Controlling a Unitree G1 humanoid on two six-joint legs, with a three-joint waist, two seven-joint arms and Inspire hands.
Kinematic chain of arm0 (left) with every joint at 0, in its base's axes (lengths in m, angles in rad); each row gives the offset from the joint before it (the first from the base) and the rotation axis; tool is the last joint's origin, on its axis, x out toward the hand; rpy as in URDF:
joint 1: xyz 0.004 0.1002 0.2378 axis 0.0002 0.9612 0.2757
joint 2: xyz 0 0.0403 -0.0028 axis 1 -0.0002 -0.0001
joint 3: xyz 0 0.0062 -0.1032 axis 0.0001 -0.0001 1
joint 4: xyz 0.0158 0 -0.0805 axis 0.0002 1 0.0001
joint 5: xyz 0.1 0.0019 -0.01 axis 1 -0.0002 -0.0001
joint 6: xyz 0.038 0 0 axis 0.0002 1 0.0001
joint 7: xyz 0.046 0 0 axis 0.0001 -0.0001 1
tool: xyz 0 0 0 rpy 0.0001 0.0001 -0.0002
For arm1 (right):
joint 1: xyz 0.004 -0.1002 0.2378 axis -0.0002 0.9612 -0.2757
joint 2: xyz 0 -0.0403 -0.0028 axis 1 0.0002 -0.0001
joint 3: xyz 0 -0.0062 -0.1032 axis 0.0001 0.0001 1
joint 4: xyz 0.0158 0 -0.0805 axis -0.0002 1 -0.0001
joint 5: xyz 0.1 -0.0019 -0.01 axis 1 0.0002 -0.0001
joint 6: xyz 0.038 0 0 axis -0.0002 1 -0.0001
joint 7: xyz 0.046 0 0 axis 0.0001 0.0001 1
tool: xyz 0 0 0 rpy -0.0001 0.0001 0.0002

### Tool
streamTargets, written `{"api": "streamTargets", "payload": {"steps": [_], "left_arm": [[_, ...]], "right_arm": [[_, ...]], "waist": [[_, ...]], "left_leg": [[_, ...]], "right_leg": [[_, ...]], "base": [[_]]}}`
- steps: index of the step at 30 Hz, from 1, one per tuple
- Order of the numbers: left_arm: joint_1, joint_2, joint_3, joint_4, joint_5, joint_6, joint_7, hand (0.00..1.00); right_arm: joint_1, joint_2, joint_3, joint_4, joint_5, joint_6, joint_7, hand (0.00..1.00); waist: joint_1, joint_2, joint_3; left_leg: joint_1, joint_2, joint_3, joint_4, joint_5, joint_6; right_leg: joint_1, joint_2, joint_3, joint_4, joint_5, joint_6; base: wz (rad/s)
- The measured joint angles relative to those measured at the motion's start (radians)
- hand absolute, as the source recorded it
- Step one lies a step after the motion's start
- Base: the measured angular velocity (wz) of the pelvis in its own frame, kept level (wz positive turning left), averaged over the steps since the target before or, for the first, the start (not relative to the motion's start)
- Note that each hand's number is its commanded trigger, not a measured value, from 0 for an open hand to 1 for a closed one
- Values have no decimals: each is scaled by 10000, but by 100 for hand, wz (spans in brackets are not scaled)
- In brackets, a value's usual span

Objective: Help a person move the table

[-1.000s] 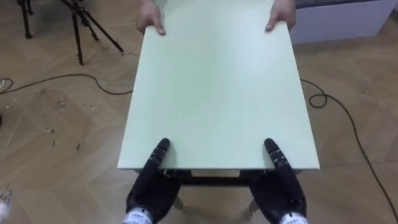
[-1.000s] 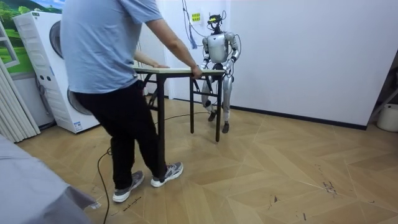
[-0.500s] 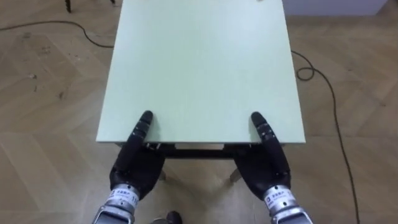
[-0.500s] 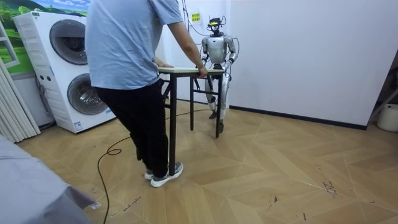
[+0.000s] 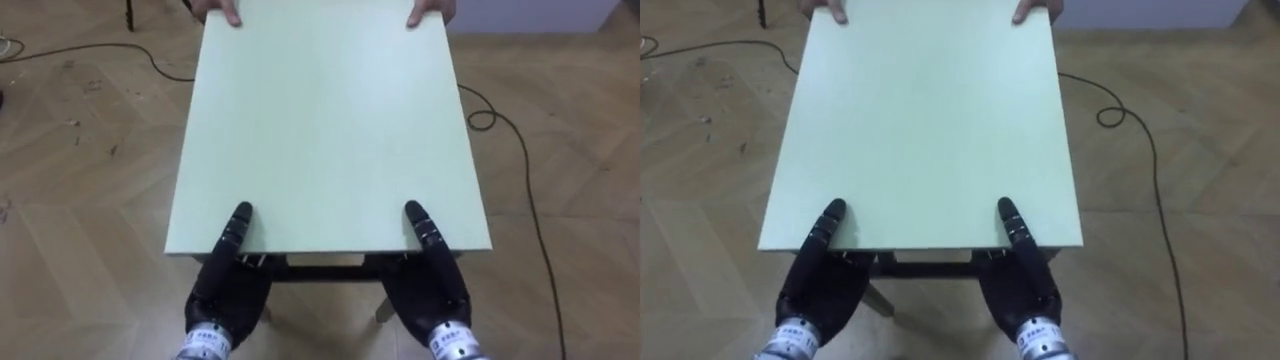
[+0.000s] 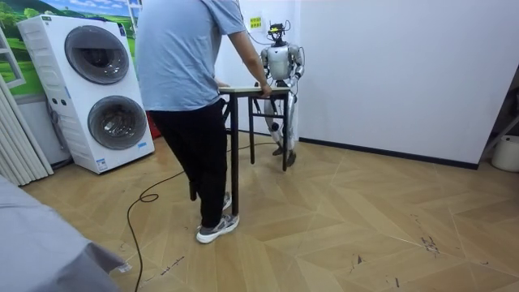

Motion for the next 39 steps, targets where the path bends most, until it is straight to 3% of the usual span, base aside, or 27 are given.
{"api": "streamTargets", "payload": {"steps": [2, 4, 5, 6, 7, 8, 9, 10, 11, 12, 13, 14, 15, 17, 19, 22, 23, 26, 27, 28, 29, 30, 33, 36, 39], "left_arm": [[32, -16, 0, -14, 23, 122, -7, 100], [23, -69, -8, -30, 105, 172, -7, 100], [12, -93, 8, -55, 102, 240, -4, 100], [10, -165, 36, -68, 97, 293, 0, 100], [-5, -186, -4, -67, 101, 314, 19, 100], [-185, -173, -43, -66, 98, 343, 134, 100], [-355, -203, -47, -115, 83, 288, 153, 100], [-356, -158, -2, -266, 43, 151, 138, 100], [-412, -58, 79, -437, -52, -152, 0, 100], [-593, -35, 95, -346, -159, -165, 49, 100], [-784, -162, -8, -34, -138, -99, 145, 100], [-802, -235, -35, 55, -137, -99, 163, 100], [-819, -328, -30, 137, -156, -103, 161, 100], [-1035, -420, -60, 381, -148, -102, 173, 100], [-998, -394, -60, 549, -164, -108, 179, 100], [-965, -381, -261, 762, -139, -119, 211, 100], [-964, -399, -342, 856, -149, -118, 211, 100], [-878, -369, -473, 949, -152, -119, 205, 100], [-849, -321, -580, 954, -130, -103, 232, 100], [-848, -278, -640, 954, -100, -100, 244, 100], [-794, -224, -669, 952, 78, -90, 242, 100], [-664, -217, -612, 908, 234, -105, 238, 100], [-530, -175, -571, 765, 236, -99, 238, 100], [-537, -31, -540, 686, 325, -112, 239, 100], [-537, 103, -529, 669, 345, -165, 245, 100]], "right_arm": [[84, -21, -44, -35, -34, -21, 8, 100], [96, -39, -56, -38, -59, -125, 10, 100], [91, -38, -98, -42, -79, -133, 9, 100], [88, -13, -90, -36, -77, -148, -18, 100], [88, 16, -87, -39, -71, -149, -56, 100], [71, -88, -94, -104, -69, -255, -64, 100], [-29, -159, -101, -260, -70, -331, -73, 100], [-252, -150, -27, -294, -70, -308, -99, 100], [-658, -110, 87, -338, -75, -292, -136, 100], [-707, -148, 72, -353, -76, -354, -171, 100], [-695, -187, 40, -226, -49, -415, -182, 100], [-716, -180, 4, -146, -61, -405, -182, 100], [-844, -144, -73, 16, -155, -346, -182, 100], [-882, -157, -134, 62, -154, -318, -268, 100], [-732, -108, -96, 65, -159, -295, -374, 100], [-374, -45, -253, 67, -213, -294, -382, 100], [-294, -81, -279, 70, -213, -272, -382, 100], [-28, -105, -454, 73, -233, -164, -382, 100], [233, -10, -521, 61, -269, -187, -328, 100], [368, 45, -534, 50, -268, -225, -268, 100], [574, 142, -513, 45, -254, -328, -166, 100], [627, 157, -422, 45, -215, -342, -153, 100], [626, 78, -322, 46, -151, -342, -184, 100], [625, 33, -112, 48, 217, -333, -266, 100], [621, 23, 62, 47, 408, -375, -267, 100]], "waist": [[-151, 128, 33], [-347, 253, 108], [-438, 338, 149], [-493, 352, 140], [-540, 329, 132], [-634, 314, 96], [-625, 503, 30], [-599, 556, 47], [-637, 543, 42], [-855, 504, 17], [-926, 604, 15], [-864, 602, 16], [-856, 592, 22], [-798, 459, 46], [-811, 270, 30], [-895, 172, 11], [-935, 172, 11], [-1008, 176, 21], [-1243, 147, 4], [-1316, 117, -8], [-1331, 54, -30], [-1228, 14, -31], [-889, 47, -48], [-627, -118, -42], [-524, -141, -29]], "left_leg": [[658, 218, 13, 824, -398, 93], [1482, 609, 24, 704, -816, 41], [1908, 741, 19, 144, -1299, -168], [2233, 535, 66, -705, -1712, -253], [2480, 314, -28, -1358, -1789, -346], [2952, -133, -385, -2767, -1736, -266], [3045, -151, -1054, -3832, -1676, -159], [2939, -139, -1382, -4168, -1676, -159], [2517, -220, -1725, -4377, -1682, -149], [2301, -492, -1814, -4405, -1772, 15], [2408, -568, -1539, -4313, -1768, 23], [2532, -566, -1251, -4252, -1767, 17], [2678, -570, -851, -4212, -1822, 46], [2659, -610, -442, -4196, -1826, 151], [2774, -742, -326, -4219, -1721, 252], [2720, -978, -257, -4199, -1544, 523], [2726, -1092, -262, -4229, -1459, 659], [2733, -1157, -200, -4259, -1346, 1016], [2752, -1088, -135, -4282, -1237, 981], [2764, -1025, 3, -4337, -1173, 940], [2793, -979, 187, -4426, -1037, 791], [2857, -1012, 245, -4448, -1020, 763], [2999, -1028, 355, -4702, -920, 636], [3336, -857, 377, -5301, -621, 551], [3577, -757, 385, -5671, -464, 510]], "right_leg": [[43, 71, -183, 44, 2, -3], [-76, 64, -300, 342, 3, -1], [-280, -19, -283, 778, 3, -1], [-533, -161, -167, 1291, 44, 22], [-689, -218, -2, 1453, 150, -22], [-1465, -290, 572, 2093, 627, -112], [-2566, 315, 1664, 1799, 581, 3], [-3048, 760, 2141, 1066, 677, 13], [-3792, 1079, 2492, -306, 1638, 5], [-4062, 769, 2320, -538, 3325, -590], [-4039, 496, 1730, -282, 3282, -457], [-3989, 396, 1344, -288, 3287, -521], [-3863, 285, 845, -460, 3349, -751], [-3839, 48, 476, -571, 3397, -888], [-3701, -100, 453, -603, 3490, -834], [-3449, -370, 431, -849, 3768, -474], [-3380, -497, 495, -902, 3928, -260], [-3347, -703, 905, -586, 3949, 968], [-3246, -975, 1308, 620, 3254, 722], [-3152, -1111, 1500, 1130, 2861, 759], [-2890, -1251, 1904, 1683, 2247, 971], [-2653, -1143, 2236, 1551, 1977, 1118], [-2174, -789, 2201, 408, 1971, 834], [-1684, -462, 2163, -564, 2381, 770], [-1347, -270, 2084, -1243, 2682, 753]], "base": [[21], [20], [15], [17], [19], [5], [-17], [-40], [10], [48], [55], [3], [-17], [-5], [3], [14], [12], [19], [60], [83], [38], [14], [-22], [-5], [-2]]}}
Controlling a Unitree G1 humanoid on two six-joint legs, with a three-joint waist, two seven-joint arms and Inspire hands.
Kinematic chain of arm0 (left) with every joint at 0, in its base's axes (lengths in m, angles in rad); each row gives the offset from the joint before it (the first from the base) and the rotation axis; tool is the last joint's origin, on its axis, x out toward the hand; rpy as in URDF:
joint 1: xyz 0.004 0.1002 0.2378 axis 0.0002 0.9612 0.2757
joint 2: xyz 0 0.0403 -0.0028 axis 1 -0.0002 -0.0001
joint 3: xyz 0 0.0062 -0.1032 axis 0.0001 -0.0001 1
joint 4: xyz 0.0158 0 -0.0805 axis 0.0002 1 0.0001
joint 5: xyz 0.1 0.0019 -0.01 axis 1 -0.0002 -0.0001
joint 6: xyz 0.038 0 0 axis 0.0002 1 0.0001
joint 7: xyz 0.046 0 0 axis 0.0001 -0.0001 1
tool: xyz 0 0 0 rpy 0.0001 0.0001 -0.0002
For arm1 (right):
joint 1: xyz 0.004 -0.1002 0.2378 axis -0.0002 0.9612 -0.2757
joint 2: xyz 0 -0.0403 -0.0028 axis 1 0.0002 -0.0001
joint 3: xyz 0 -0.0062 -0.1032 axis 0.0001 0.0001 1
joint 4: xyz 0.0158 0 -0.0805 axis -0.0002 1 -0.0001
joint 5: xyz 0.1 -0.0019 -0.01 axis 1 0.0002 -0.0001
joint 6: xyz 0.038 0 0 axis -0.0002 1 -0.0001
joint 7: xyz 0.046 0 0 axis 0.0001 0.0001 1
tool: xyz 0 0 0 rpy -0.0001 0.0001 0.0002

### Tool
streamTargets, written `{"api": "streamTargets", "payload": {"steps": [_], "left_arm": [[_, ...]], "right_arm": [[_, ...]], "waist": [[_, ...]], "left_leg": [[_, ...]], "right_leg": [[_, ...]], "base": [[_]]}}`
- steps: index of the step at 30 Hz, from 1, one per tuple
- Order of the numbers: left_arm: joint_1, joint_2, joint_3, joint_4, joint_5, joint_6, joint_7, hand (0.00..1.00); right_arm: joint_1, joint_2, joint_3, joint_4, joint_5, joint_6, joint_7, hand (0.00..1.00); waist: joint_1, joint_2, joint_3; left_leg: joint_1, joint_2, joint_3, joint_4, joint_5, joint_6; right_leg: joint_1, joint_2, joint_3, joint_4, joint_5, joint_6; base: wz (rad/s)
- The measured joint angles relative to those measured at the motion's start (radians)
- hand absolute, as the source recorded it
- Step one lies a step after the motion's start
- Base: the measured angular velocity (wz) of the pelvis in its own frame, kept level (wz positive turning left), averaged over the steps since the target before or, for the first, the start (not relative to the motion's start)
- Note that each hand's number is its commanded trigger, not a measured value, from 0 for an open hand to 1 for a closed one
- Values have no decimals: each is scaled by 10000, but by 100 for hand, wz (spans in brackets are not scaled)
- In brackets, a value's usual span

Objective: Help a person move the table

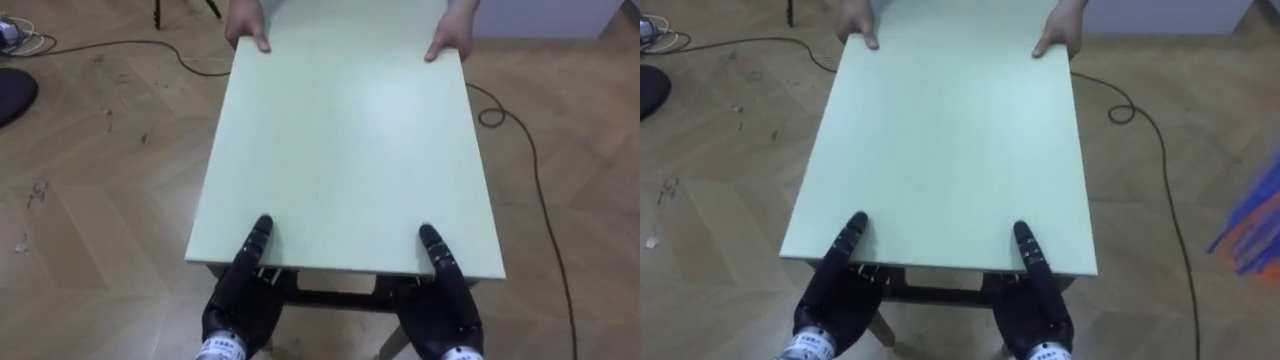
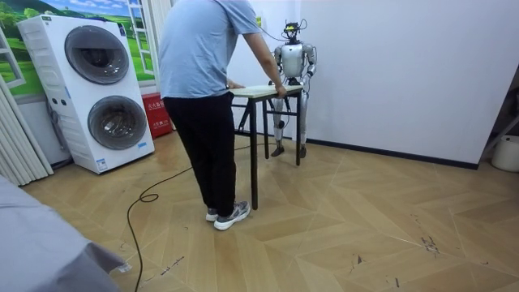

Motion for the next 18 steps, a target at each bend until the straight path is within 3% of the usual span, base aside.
{"api": "streamTargets", "payload": {"steps": [4, 18], "left_arm": [[3, -9, 69, -16, 116, -50, -7, 100], [9, 96, 89, -283, 108, -66, -7, 100]], "right_arm": [[-32, 38, 18, 1, 57, 44, 0, 100], [-269, -74, 91, -107, -17, -77, 92, 100]], "waist": [[40, -16, 11], [-13, -43, 61]], "left_leg": [[115, 47, -6, -297, 69, -36], [81, 52, -321, -539, 90, -39]], "right_leg": [[179, 114, -19, -430, 135, -6], [222, 111, -346, -552, 114, 39]], "base": [[1], [6]]}}
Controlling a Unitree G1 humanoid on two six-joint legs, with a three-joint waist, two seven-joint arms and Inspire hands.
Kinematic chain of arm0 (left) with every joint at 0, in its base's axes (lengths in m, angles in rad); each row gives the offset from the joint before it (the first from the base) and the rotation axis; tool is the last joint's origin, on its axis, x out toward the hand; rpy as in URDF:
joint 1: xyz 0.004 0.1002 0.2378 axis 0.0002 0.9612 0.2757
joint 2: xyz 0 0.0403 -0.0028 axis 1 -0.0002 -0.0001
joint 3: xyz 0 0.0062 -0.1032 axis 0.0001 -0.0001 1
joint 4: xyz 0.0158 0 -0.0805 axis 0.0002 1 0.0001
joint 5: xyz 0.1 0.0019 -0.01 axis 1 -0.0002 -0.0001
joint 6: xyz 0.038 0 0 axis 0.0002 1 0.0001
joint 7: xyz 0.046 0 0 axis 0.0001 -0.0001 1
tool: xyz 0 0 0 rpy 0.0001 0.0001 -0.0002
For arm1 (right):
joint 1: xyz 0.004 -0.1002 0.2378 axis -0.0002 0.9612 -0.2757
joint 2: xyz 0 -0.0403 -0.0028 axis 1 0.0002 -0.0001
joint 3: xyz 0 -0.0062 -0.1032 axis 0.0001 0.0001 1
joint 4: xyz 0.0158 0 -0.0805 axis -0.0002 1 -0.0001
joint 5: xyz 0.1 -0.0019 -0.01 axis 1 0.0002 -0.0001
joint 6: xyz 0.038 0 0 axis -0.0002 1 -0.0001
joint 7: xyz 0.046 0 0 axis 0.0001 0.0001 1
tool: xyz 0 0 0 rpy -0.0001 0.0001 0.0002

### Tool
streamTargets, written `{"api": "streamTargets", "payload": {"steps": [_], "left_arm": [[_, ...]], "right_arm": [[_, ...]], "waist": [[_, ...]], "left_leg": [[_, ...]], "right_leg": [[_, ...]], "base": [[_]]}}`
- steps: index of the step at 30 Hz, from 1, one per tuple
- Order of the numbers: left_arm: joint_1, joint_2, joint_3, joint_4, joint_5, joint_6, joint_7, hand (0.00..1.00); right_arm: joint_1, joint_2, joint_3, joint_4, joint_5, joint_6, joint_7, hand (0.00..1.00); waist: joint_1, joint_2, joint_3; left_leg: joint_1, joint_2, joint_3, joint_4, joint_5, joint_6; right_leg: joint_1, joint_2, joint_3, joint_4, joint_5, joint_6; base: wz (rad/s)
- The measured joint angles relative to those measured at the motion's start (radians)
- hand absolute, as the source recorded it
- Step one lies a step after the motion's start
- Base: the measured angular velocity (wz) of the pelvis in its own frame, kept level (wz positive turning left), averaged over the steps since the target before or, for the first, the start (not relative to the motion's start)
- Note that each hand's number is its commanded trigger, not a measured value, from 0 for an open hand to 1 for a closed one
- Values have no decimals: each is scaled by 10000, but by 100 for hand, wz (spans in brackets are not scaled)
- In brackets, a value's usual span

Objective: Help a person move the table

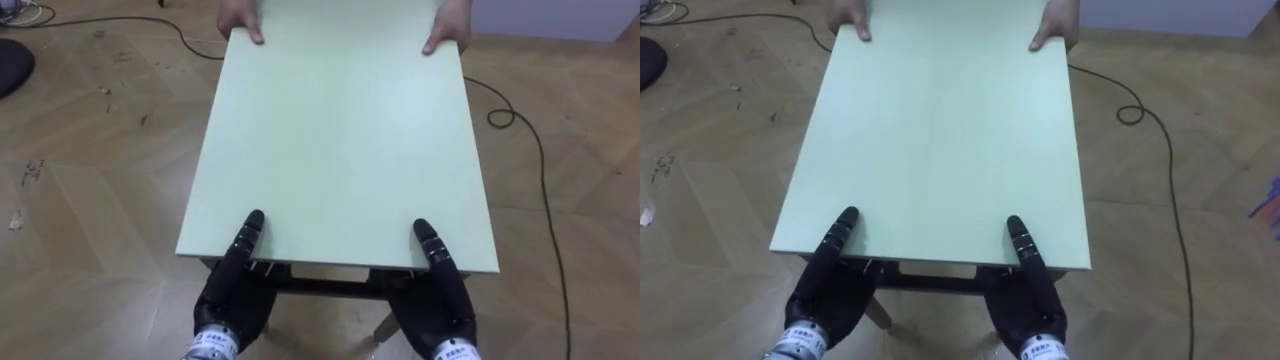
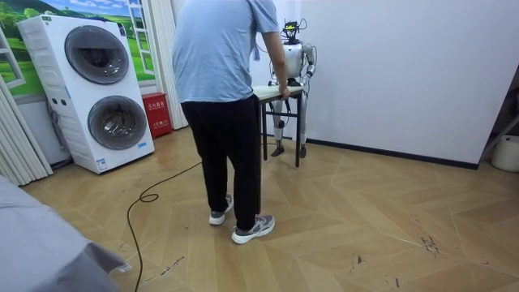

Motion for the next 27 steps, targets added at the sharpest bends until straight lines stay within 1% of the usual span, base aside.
{"api": "streamTargets", "payload": {"steps": [3, 6, 11, 14, 17, 19, 20, 21, 22, 23, 24, 25, 26, 27], "left_arm": [[5, 0, -12, -21, -5, 0, 0, 100], [53, 2, -26, -21, -6, -15, 0, 100], [61, -36, -77, -21, -21, -16, -1, 100], [94, -113, -91, -14, -21, -15, -2, 100], [108, -84, -213, -14, -20, -60, -1, 100], [117, -67, -253, -14, -21, -61, -1, 100], [127, -80, -254, -14, -40, -61, -1, 100], [112, -113, -255, -14, -40, -61, -1, 100], [107, -93, -253, -14, -39, -60, -1, 100], [80, -152, -279, -13, -39, -71, 0, 100], [74, -151, -318, -8, -56, -89, 10, 100], [92, -141, -332, -8, -99, -95, 10, 100], [161, -97, -346, 18, -187, -94, 13, 100], [229, -75, -363, 26, -225, -93, 12, 100]], "right_arm": [[-14, -15, 56, 0, 2, -93, 0, 100], [2, -84, 235, 0, 31, -294, 38, 100], [34, -164, 217, 3, 50, -314, 174, 100], [36, -190, 182, 92, 52, -316, 287, 100], [154, -210, 172, 87, 50, -383, 420, 100], [203, -229, 177, 87, 49, -417, 468, 100], [202, -231, 174, 98, 41, -421, 467, 100], [202, -220, 162, 110, 41, -415, 467, 100], [203, -209, 156, 118, 44, -414, 467, 100], [201, -198, 139, 112, 53, -413, 468, 100], [202, -201, 125, 115, 52, -415, 466, 100], [205, -216, 132, 116, 53, -414, 454, 100], [203, -300, 181, 118, 71, -391, 380, 100], [202, -348, 190, 113, 72, -366, 319, 100]], "waist": [[20, 18, 7], [-5, 131, 7], [-44, 340, -3], [-58, 398, 5], [-149, 473, 2], [-145, 528, -1], [-119, 560, -13], [-142, 579, -16], [-164, 583, -15], [-265, 579, -17], [-290, 585, -19], [-243, 583, -17], [-197, 605, -17], [-109, 642, -28]], "left_leg": [[19, 6, -21, 0, 1, -1], [9, 2, -56, -101, 2, -5], [-22, 4, -161, -98, 23, -34], [-37, 17, -177, 24, 28, -37], [-192, 34, -362, 182, 28, -41], [-275, 63, -449, 378, 29, -43], [-308, 132, -466, 495, 22, -54], [-386, 171, -654, 613, 35, -90], [-432, 192, -735, 662, 63, -161], [-663, 234, -767, 1030, 66, -184], [-953, 331, -730, 1647, 47, -220], [-1071, 380, -721, 1977, 47, -222], [-1121, 521, -620, 2403, 33, -248], [-1056, 630, -567, 2446, 19, -306]], "right_leg": [[62, 1, -27, -39, 1, -1], [132, 0, -82, -106, 7, -7], [137, 5, -174, -109, 6, -8], [164, 14, -191, -110, -3, -15], [175, 14, -369, -108, -47, -53], [158, 43, -394, -58, -95, -109], [144, 106, -371, -25, -121, -154], [149, 185, -289, 17, -169, -229], [147, 229, -197, 33, -201, -266], [136, 306, -73, 46, -390, -339], [78, 353, -112, 150, -523, -433], [56, 368, -118, 274, -610, -487], [81, 360, -158, 475, -692, -630], [96, 405, -228, 622, -752, -757]], "base": [[2], [4], [5], [2], [15], [12], [7], [13], [32], [32], [23], [0], [-19], [-16]]}}
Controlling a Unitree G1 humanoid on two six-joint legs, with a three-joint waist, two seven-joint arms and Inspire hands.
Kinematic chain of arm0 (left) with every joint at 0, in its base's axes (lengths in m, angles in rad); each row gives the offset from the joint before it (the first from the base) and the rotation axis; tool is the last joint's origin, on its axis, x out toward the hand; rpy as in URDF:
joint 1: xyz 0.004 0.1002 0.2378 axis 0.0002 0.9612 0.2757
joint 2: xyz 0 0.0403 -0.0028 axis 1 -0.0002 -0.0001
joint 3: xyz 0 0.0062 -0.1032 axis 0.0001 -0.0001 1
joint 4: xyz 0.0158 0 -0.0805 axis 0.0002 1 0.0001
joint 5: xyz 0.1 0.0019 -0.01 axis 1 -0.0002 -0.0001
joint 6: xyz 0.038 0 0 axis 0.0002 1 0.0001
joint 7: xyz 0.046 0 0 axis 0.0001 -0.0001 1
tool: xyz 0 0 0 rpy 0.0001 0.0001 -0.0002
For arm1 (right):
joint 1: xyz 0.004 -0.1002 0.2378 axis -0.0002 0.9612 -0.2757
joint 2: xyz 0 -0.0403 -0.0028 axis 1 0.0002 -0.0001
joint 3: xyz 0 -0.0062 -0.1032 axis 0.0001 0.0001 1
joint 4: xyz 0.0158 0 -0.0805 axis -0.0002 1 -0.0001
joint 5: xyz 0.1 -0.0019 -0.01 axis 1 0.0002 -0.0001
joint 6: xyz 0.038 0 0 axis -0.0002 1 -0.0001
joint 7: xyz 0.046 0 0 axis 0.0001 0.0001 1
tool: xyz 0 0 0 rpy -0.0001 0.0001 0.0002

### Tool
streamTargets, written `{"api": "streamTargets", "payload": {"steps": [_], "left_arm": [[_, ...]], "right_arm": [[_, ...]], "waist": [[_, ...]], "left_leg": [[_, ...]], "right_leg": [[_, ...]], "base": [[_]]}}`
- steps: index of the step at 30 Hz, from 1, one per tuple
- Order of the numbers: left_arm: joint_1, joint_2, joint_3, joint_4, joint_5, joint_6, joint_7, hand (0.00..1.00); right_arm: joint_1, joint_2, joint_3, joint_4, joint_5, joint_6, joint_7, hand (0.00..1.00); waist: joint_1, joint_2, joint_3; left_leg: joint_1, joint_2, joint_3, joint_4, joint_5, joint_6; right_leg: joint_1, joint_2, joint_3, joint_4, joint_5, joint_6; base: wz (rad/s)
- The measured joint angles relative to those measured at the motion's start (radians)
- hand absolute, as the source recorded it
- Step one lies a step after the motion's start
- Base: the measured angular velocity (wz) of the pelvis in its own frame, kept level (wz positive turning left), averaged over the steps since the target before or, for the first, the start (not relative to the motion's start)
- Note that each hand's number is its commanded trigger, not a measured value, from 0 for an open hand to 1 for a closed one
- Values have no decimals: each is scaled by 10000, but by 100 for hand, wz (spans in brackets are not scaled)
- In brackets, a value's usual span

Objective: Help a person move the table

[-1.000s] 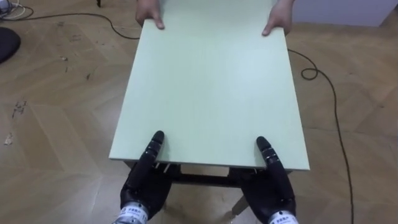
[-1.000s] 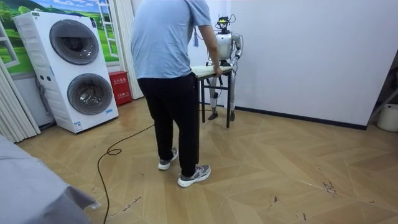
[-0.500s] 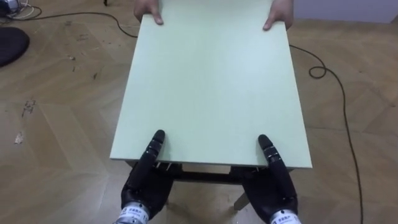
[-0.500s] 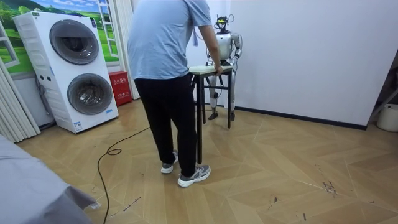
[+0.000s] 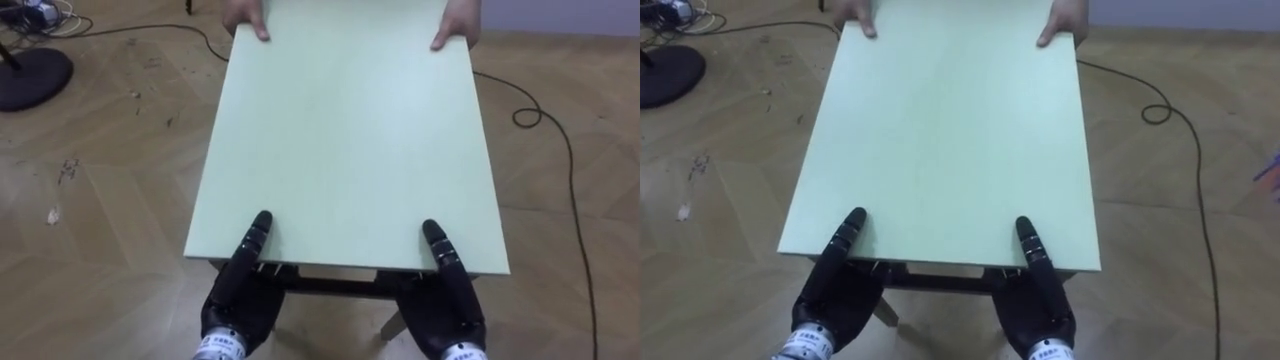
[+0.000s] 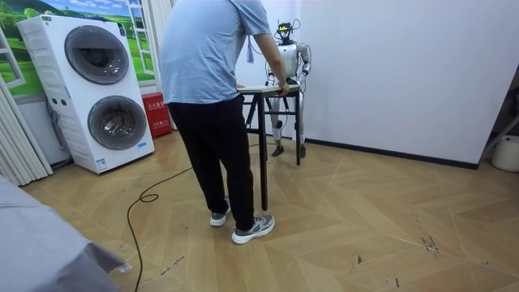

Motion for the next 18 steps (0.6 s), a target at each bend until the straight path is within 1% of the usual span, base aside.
{"api": "streamTargets", "payload": {"steps": [1, 2, 3, 4, 5, 6, 7, 8, 9, 11, 12, 13, 14, 15, 16, 18], "left_arm": [[6, -7, -11, 9, -9, 0, 0, 100], [2, -45, -18, 8, -10, 3, -3, 100], [0, -72, -16, 6, -11, -8, -4, 100], [1, -67, -14, 5, -45, -54, -8, 100], [-55, -70, -9, 3, -140, -175, -34, 100], [-219, -76, -11, 11, -233, -171, -24, 100], [-320, -74, -15, 40, -245, -171, -13, 100], [-513, -94, -30, 141, -262, -172, 11, 100], [-631, -91, -15, 169, -262, -173, 75, 100], [-665, -159, -18, 287, -257, -172, 78, 100], [-652, -187, -61, 346, -224, -157, 78, 100], [-636, -191, -76, 357, -224, -153, 78, 100], [-605, -203, -78, 392, -224, -153, 77, 100], [-577, -207, -86, 457, -219, -153, 76, 100], [-576, -217, -115, 515, -219, -149, 76, 100], [-522, -195, -142, 573, -192, -138, 72, 100]], "right_arm": [[0, -32, 1, -1, 0, 0, -1, 100], [-3, -57, -14, -21, 0, 0, -1, 100], [-67, -30, -2, -30, -6, -7, -1, 100], [-156, -66, 30, -28, -7, 5, -12, 100], [-412, -138, 49, 10, -32, 72, -53, 100], [-591, -162, -4, 49, -34, 81, -55, 100], [-667, -154, -24, 62, -32, 79, -58, 100], [-725, -79, -103, 72, -53, 81, -104, 100], [-788, 31, -189, 102, -140, 86, -126, 100], [-750, 13, -261, 108, -184, 136, -128, 100], [-628, 20, -400, 106, -316, 216, -124, 100], [-597, 19, -410, 106, -346, 214, -120, 100], [-579, 34, -381, 112, -371, 226, -121, 100], [-514, 34, -415, 128, -386, 270, -128, 100], [-431, 35, -435, 128, -392, 273, -130, 100], [-252, 92, -443, 127, -389, 286, -156, 100]], "waist": [[37, 20, -4], [32, 46, 1], [102, 62, -7], [128, 70, -11], [52, 109, 4], [-151, 176, 23], [-241, 193, 42], [-378, 165, 64], [-448, 102, 98], [-463, 83, 103], [-493, 75, 101], [-490, 57, 99], [-462, 51, 101], [-464, 31, 106], [-483, 26, 104], [-472, -89, 98]], "left_leg": [[15, 49, 11, -42, -20, -80], [20, 133, 18, -111, -87, -211], [20, 213, 148, 69, -254, -415], [1, 211, 178, 173, -348, -452], [-65, 188, 214, 263, -491, -441], [-154, 198, 211, 227, -689, -403], [-186, 203, 227, 142, -769, -356], [-193, 180, 279, -152, -843, -310], [-231, 66, 312, -318, -843, -260], [-312, -96, 435, -410, -760, -134], [-307, -225, 510, -478, -691, -21], [-298, -298, 546, -508, -662, 24], [-280, -363, 702, -582, -606, 118], [-169, -462, 746, -686, -551, 202], [-118, -504, 739, -706, -533, 234], [-6, -665, 751, -713, -575, 353]], "right_leg": [[-19, 28, -10, 47, -20, -55], [-200, 38, -173, 201, -61, -156], [-420, 47, -344, 366, -36, -271], [-521, 47, -473, 363, -21, -314], [-661, 51, -685, 343, 51, -388], [-828, 45, -974, 364, 127, -426], [-915, 32, -1057, 421, 146, -426], [-1098, -49, -1136, 585, 158, -417], [-1274, -161, -1108, 733, 177, -379], [-1412, -300, -972, 772, 253, -280], [-1457, -441, -919, 840, 299, -208], [-1499, -484, -840, 858, 336, -166], [-1510, -545, -735, 863, 442, -104], [-1445, -617, -670, 844, 498, -45], [-1382, -626, -673, 855, 490, -6], [-1315, -775, -619, 957, 452, 140]], "base": [[0], [-11], [-26], [-46], [-16], [9], [35], [27], [12], [-7], [-7], [-11], [-18], [-11], [0], [3]]}}
